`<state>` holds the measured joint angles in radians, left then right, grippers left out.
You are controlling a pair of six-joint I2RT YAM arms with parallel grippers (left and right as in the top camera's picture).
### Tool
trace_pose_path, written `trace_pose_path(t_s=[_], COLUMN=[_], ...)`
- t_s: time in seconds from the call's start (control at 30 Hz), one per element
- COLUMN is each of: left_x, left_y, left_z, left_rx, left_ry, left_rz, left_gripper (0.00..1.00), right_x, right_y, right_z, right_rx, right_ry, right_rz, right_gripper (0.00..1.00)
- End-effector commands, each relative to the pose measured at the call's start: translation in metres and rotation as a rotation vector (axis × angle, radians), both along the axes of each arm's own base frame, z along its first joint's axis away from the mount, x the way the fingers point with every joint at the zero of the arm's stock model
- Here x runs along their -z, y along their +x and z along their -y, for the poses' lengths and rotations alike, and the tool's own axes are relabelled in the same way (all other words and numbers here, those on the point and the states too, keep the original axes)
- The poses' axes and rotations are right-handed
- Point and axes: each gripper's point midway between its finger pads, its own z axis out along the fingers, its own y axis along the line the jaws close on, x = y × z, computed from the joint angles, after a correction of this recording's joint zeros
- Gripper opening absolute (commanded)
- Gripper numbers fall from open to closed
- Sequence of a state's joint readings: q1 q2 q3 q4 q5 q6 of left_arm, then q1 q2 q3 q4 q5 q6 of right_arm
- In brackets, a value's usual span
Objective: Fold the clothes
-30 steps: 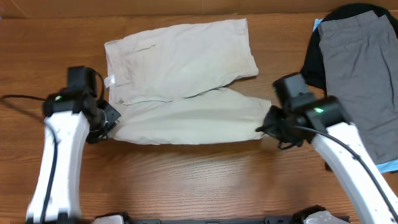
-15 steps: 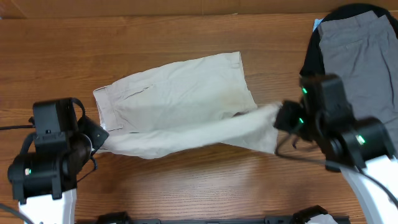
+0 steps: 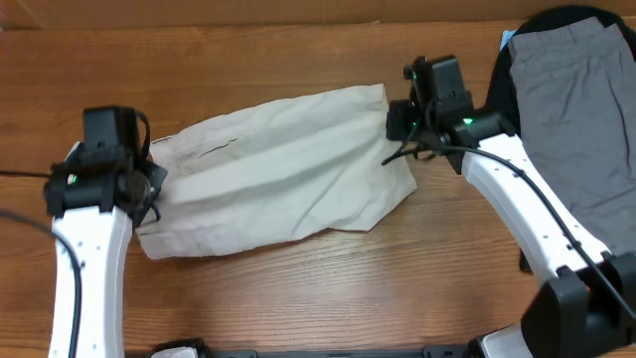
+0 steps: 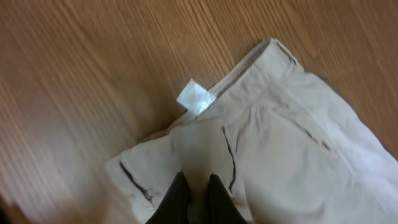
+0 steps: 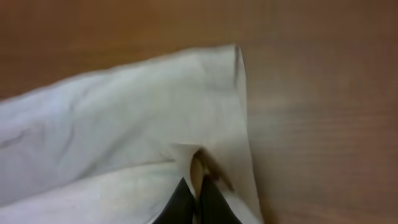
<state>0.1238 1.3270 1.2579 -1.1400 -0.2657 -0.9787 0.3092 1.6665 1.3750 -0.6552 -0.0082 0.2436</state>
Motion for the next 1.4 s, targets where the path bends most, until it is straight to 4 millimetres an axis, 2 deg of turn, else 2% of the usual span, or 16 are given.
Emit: trace_pose_path(t_s=[0.0, 0.13, 0.23, 0.33, 0.53, 0.63, 0.7, 0.73, 0.77, 0.8, 0.9, 0.97, 1.1, 1.2, 1.27, 1.37], left_x=[0.012, 0.027, 0.034, 0.038, 0.052, 0.062, 0.068, 0.071, 0.071, 0.071, 0.062, 0.052, 0.023, 0.017, 0.024, 0.034], left_y=[0.016, 0.035, 0.049, 0.067, 0.096, 0.108, 0.112, 0.116, 0.117, 0.12, 0.132, 0.14, 0.155, 0.161, 0.154, 0.143], left_z=[-0.02, -0.023, -0.027, -0.03, -0.034, -0.036, -0.037, -0.039, -0.04, -0.04, -0.042, -0.04, -0.006, 0.025, 0.035, 0.038], left_rx=[-0.074, -0.074, -0.08, -0.084, -0.088, -0.089, -0.089, -0.091, -0.083, -0.054, 0.066, 0.133, 0.382, 0.535, 0.558, 0.56], left_ry=[0.089, 0.09, 0.103, 0.114, 0.122, 0.123, 0.125, 0.137, 0.146, 0.161, 0.218, 0.237, 0.123, 0.004, -0.054, -0.078], left_rz=[-0.02, -0.022, 0.0, 0.043, 0.097, 0.106, 0.106, 0.109, 0.109, 0.105, 0.107, 0.109, 0.117, 0.153, 0.132, 0.072], left_gripper=[0.04, 0.04, 0.04, 0.04, 0.06, 0.14, 0.37, 0.69, 0.86, 0.99, 1.0, 1.0, 1.0, 1.0, 1.0, 1.0], right_x=[-0.032, -0.033, -0.023, -0.003, 0.029, 0.043, 0.05, 0.054, 0.054, 0.054, 0.046, 0.035, 0.013, 0.025, 0.043, 0.059], right_y=[0.038, 0.057, 0.073, 0.088, 0.1, 0.108, 0.113, 0.118, 0.12, 0.121, 0.123, 0.119, 0.089, 0.064, 0.046, 0.032], right_z=[0.023, 0.019, 0.015, 0.011, 0.008, 0.005, 0.004, 0.003, 0.003, 0.004, 0.008, 0.013, 0.02, 0.02, 0.02, 0.02], right_rx=[0.03, 0.014, 0.008, 0.009, 0.01, 0.01, 0.011, 0.012, 0.015, 0.018, 0.04, 0.053, 0.044, 0.008, -0.014, -0.03], right_ry=[-0.055, -0.056, -0.054, -0.053, -0.061, -0.056, -0.054, -0.052, -0.052, -0.054, -0.072, -0.089, -0.117, -0.116, -0.118, -0.117], right_rz=[0.161, 0.227, 0.255, 0.258, 0.234, 0.235, 0.245, 0.258, 0.265, 0.27, 0.282, 0.27, 0.169, 0.053, -0.034, -0.098], right_gripper=[0.04, 0.04, 0.04, 0.04, 0.04, 0.04, 0.17, 0.47, 0.75, 1.0, 1.0, 1.0, 1.0, 1.0, 0.99, 0.97])
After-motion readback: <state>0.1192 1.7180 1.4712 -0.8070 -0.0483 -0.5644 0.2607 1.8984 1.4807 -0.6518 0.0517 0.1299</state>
